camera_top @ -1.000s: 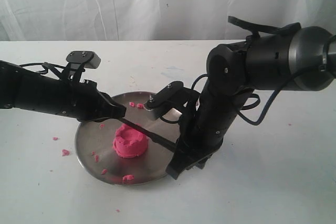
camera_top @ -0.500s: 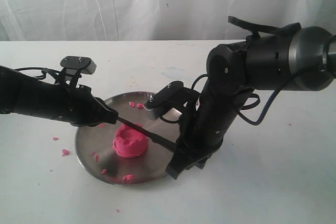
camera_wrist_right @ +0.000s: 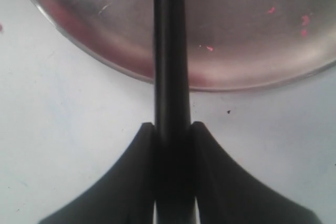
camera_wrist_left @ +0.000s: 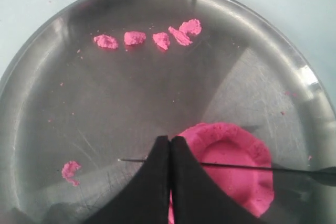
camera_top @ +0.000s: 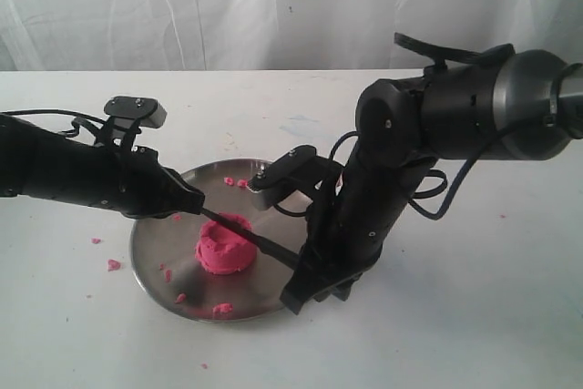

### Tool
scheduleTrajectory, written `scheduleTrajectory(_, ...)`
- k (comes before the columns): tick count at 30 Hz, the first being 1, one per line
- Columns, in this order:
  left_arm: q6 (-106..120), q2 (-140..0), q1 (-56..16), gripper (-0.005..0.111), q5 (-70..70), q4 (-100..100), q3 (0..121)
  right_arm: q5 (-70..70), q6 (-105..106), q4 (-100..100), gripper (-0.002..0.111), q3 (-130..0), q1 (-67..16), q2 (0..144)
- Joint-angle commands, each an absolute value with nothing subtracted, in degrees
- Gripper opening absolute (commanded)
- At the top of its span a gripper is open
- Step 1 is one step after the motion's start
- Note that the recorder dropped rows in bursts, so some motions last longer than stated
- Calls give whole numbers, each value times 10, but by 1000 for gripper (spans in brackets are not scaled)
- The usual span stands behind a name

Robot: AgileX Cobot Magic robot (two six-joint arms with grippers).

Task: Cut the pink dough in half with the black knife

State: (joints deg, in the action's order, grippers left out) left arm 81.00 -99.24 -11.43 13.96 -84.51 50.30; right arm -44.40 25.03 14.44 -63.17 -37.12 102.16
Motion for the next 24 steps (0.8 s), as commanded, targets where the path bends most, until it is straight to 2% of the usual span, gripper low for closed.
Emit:
scheduleTrajectory(1,812,-973,-116,0,150,-854,507,-447,254,149,0,-633,-373,1035)
scheduleTrajectory(12,812,-1033,-116,0,167,-862,507,-448,254,150,0,-633,-373,1036)
scheduleTrajectory(24,812,-1010,-116,0,165,-865,525,-447,254,151,0,-633,-373,1036)
